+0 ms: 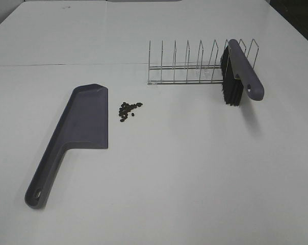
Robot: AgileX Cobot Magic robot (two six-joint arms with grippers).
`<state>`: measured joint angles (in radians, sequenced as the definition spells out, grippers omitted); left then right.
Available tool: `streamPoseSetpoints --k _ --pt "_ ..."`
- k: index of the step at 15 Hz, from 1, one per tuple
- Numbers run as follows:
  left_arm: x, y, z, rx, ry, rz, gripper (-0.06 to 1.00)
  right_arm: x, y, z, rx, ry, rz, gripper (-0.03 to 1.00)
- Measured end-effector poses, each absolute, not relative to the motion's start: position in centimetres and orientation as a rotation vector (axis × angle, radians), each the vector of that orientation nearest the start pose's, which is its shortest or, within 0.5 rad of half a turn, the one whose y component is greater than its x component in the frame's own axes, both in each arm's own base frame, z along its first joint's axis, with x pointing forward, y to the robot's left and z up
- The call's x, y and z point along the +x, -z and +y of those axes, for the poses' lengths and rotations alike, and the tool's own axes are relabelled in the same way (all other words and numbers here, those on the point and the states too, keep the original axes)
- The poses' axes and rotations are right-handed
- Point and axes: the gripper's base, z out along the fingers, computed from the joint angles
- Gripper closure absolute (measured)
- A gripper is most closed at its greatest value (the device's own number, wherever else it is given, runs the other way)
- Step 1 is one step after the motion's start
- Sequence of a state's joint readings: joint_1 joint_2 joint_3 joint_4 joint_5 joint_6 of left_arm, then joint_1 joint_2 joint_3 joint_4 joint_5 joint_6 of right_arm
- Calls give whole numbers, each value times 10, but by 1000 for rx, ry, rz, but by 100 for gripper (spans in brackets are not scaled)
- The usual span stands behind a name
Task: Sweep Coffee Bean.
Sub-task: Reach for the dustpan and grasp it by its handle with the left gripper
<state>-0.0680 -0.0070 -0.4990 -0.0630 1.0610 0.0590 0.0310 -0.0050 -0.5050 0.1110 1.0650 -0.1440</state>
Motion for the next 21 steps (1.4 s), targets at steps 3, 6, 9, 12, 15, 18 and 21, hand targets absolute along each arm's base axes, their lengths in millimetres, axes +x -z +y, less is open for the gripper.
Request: streamPoseSetpoints --k 3,6,9,12,15,18,21 --pt "-6 -277 -5 132 81 2034 30 -7 -279 9 -184 -62 2026 29" --pt "-6 -277 -5 132 81 2034 30 -7 -279 9 -184 -62 2026 29" --pt "-6 -277 -5 132 81 2034 30 -7 -279 9 -184 -62 2026 29" --pt "-6 -277 -5 132 81 2034 30 -7 -279 9 -184 -62 2026 29" --pt "-6 -277 -5 132 81 2034 30 -7 -279 9 -184 -62 2026 29" --pt "-6 -277 -5 132 81 2034 30 -7 -279 9 -184 -62 2026 29" --pt "-6 -277 -5 132 81 2034 30 -7 -279 9 -184 -62 2026 29"
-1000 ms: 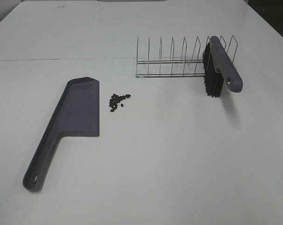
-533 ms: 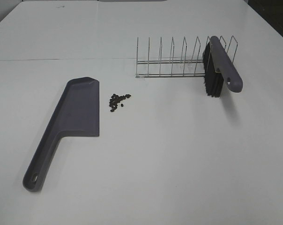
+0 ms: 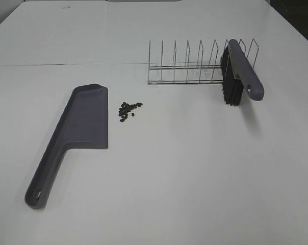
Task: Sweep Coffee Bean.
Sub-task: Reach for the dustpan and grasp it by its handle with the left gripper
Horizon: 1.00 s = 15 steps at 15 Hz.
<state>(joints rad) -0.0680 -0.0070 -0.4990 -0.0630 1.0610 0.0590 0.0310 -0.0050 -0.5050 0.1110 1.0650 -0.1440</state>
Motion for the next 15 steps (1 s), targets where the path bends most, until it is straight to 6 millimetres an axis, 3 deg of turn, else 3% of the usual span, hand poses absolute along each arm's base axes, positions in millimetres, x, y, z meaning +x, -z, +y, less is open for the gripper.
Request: streamPoseSetpoints --k 15 --pt "-6 -277 -5 132 81 2034 30 -7 -279 9 -184 -62 2026 29"
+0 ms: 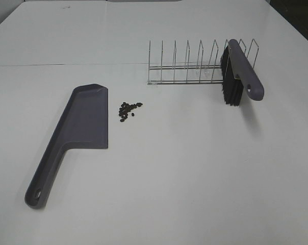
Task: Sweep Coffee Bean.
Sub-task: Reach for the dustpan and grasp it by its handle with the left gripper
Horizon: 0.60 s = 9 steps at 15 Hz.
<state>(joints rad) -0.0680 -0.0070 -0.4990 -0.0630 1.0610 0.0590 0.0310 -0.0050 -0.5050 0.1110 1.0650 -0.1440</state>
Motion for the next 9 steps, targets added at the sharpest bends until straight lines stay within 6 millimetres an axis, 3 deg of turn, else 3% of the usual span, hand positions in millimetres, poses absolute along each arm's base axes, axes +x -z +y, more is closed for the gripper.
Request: streamPoseSetpoints --k 9 --pt "-6 -277 -5 132 81 2034 30 -7 -279 9 -184 -62 2026 29"
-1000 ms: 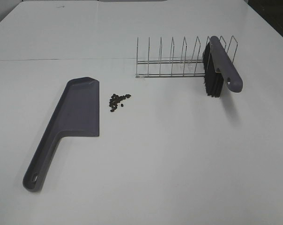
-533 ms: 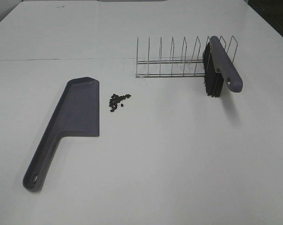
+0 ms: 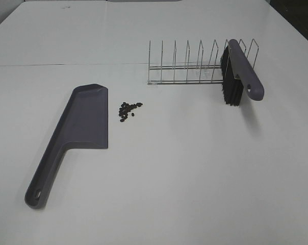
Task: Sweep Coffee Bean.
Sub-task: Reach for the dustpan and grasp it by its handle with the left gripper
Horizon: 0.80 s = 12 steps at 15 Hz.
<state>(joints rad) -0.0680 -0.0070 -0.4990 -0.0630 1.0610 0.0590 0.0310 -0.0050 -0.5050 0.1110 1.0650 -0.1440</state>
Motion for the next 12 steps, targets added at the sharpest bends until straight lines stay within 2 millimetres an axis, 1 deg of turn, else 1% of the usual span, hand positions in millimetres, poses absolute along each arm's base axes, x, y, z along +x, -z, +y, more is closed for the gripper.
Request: streamPoseSetpoints --k 12 --pt "-6 -277 -5 132 81 2034 30 -7 -279 9 -184 -62 2026 29"
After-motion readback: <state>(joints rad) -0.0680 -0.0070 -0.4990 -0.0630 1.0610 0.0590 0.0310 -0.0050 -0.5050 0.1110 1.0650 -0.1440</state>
